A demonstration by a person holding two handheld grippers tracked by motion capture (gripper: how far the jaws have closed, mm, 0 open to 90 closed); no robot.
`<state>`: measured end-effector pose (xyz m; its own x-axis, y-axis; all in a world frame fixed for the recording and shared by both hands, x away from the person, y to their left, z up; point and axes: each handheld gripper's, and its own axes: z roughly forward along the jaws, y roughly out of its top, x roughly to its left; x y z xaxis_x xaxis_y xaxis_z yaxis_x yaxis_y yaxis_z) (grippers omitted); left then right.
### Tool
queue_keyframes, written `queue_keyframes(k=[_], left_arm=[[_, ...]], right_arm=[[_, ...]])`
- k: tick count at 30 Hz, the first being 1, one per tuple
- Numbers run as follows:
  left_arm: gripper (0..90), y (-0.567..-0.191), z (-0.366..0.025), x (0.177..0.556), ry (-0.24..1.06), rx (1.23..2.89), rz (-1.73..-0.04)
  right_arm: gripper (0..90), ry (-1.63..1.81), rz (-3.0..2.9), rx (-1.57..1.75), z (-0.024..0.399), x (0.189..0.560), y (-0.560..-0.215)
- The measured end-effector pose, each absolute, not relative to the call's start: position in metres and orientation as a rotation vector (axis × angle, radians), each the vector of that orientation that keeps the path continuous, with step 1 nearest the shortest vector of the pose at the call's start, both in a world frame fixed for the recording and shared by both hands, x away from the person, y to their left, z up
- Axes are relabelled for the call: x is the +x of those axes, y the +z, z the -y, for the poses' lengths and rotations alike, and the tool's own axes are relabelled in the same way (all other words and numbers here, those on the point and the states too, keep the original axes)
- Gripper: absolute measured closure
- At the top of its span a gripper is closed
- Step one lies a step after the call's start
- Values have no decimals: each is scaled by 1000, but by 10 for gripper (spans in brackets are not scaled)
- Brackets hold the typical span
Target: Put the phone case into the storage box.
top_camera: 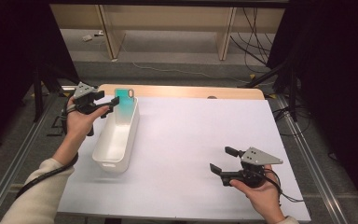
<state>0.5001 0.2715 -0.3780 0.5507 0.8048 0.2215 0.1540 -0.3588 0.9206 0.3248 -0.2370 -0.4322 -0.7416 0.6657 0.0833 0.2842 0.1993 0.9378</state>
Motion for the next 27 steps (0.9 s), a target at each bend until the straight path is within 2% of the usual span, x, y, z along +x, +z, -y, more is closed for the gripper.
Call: queue_keyframes(k=[5,19,20,21,27], left_arm=[[246,-376,-269,490,853,1840,-776],[226,-374,-262,453,814,1813,-727],[225,-376,-260,447,786,1782,-787],[224,-375,-262,446,809,1808,-737],[168,-379,-258,430,820,1827,-709]], right_arm=[[168,1553,-2143,896,238,325,-432],[167,1556,-2134,896,239,326,-431],[167,1555,-2136,896,239,326,-431],[167,1555,-2141,901,239,325,-430],[166,1554,-2136,902,239,326,-430]])
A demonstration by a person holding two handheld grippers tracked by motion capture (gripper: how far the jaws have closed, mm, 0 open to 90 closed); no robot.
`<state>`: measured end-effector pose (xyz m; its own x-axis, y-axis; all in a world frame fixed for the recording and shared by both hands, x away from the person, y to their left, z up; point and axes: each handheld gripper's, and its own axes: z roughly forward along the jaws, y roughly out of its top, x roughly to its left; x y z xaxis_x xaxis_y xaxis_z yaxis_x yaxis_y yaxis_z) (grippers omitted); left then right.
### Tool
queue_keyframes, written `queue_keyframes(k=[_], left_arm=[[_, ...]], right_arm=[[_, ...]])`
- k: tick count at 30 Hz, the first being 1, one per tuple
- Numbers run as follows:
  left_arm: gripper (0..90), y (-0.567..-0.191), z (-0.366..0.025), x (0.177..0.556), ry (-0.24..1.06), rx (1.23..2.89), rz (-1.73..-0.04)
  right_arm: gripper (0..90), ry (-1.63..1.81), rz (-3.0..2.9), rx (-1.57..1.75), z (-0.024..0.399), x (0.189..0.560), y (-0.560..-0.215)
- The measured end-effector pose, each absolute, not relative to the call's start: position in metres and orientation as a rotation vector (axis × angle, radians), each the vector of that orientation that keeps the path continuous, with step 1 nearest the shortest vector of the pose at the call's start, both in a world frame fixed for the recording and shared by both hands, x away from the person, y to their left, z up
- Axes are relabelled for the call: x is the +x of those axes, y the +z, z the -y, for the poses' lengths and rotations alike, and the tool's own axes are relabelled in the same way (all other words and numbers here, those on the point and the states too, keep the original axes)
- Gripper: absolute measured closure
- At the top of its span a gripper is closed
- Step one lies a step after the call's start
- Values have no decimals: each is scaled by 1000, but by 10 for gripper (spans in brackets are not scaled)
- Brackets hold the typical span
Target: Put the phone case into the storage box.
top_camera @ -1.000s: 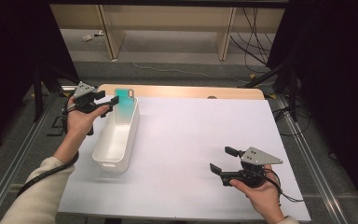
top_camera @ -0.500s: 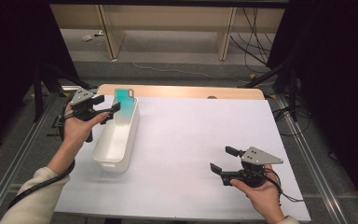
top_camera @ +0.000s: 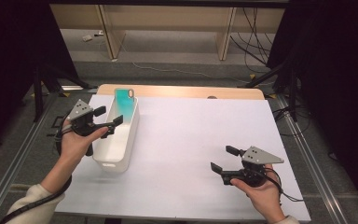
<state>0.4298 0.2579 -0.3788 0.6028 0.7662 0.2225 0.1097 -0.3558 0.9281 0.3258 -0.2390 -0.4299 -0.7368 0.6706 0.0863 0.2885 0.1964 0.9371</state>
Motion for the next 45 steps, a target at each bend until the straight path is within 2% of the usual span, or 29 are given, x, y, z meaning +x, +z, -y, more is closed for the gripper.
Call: queue_keyframes(k=[13,15,33,45], left_arm=[[90,-386,-251,409,793,1847,-694],[89,-393,-238,395,634,1730,-879],[82,-405,-229,362,614,1729,-765],[62,-414,-223,348,590,1706,-768]], right_arm=[[164,1531,-2123,890,242,327,-428],[164,1532,-2133,912,242,326,-428],[164,1528,-2117,901,242,327,-428],[164,1525,-2105,879,243,328,-428]])
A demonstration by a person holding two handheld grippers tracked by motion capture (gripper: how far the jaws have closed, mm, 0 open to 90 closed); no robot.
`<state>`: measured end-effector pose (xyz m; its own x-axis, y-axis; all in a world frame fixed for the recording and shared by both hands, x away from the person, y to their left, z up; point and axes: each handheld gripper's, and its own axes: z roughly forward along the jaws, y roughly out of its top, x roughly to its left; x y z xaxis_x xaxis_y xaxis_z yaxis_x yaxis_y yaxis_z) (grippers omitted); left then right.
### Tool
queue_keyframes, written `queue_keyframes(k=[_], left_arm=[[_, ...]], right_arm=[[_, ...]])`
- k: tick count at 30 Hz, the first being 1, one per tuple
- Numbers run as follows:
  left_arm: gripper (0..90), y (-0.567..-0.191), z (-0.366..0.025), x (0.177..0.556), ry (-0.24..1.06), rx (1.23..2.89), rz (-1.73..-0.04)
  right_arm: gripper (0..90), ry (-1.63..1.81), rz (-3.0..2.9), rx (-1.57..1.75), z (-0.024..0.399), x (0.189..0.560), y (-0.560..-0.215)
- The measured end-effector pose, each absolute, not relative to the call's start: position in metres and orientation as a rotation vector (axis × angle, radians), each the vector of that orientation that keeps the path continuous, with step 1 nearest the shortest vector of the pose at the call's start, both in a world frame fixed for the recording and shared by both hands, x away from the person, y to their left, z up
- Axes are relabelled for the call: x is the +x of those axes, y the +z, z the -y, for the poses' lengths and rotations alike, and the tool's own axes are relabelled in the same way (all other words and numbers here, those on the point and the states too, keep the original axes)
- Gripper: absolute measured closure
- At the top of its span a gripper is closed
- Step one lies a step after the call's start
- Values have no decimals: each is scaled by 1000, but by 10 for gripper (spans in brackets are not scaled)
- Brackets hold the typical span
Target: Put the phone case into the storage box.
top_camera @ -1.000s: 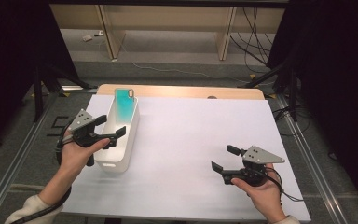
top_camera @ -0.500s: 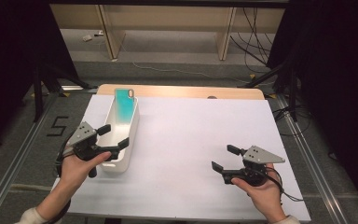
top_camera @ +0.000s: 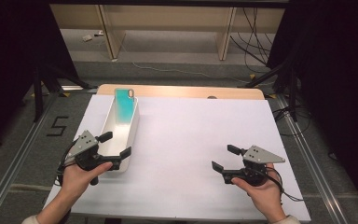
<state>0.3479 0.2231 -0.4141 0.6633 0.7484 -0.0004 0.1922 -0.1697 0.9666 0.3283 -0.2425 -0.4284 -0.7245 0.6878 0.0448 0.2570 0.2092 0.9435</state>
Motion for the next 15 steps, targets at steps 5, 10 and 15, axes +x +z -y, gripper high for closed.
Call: queue_keyframes(k=[5,10,15], left_arm=[[55,-415,-222,344,595,1717,-738],[41,-419,-221,340,581,1710,-717],[38,-421,-222,336,583,1712,-732]], right_arm=[[164,1525,-2117,896,243,327,-428],[164,1497,-2137,897,244,327,-427],[164,1543,-2123,906,241,328,-429]])
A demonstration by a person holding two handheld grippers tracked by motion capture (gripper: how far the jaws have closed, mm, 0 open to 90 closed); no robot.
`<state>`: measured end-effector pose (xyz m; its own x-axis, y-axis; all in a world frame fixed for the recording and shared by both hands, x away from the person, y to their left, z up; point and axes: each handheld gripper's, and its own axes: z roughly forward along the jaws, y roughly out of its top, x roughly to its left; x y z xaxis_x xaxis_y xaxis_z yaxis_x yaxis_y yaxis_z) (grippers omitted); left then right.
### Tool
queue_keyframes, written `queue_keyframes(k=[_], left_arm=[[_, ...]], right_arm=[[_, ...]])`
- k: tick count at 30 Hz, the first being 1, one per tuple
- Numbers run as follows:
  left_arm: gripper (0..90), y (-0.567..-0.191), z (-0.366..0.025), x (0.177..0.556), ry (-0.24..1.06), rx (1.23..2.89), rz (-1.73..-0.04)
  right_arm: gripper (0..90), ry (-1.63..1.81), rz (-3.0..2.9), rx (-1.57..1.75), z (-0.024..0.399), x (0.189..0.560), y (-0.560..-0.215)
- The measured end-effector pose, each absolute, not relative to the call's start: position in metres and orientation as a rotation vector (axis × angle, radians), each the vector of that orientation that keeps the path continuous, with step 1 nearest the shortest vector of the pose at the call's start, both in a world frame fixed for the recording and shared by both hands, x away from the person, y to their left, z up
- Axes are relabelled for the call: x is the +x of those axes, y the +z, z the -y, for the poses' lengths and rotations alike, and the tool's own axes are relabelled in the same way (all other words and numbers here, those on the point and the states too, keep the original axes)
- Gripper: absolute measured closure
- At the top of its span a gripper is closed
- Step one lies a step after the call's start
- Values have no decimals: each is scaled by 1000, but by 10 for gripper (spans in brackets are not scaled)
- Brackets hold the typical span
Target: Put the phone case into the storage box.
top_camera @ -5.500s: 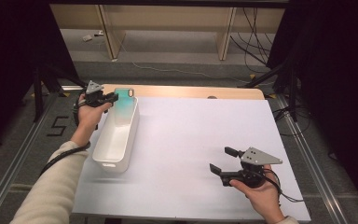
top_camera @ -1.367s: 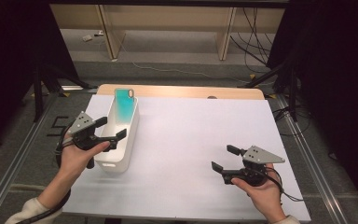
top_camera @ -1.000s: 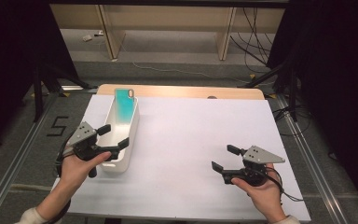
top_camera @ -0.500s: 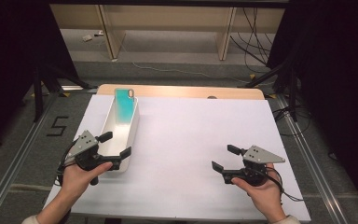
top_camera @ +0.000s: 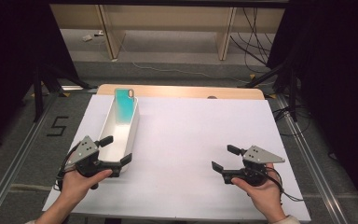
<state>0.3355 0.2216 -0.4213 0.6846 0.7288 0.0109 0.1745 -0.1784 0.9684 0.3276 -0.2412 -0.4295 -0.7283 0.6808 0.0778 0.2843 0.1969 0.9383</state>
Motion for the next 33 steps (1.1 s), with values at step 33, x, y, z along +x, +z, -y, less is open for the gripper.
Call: queue_keyframes(k=[33], left_arm=[[22,-427,-230,336,706,1805,-549]], right_arm=[[164,1510,-2130,913,245,329,-429]])
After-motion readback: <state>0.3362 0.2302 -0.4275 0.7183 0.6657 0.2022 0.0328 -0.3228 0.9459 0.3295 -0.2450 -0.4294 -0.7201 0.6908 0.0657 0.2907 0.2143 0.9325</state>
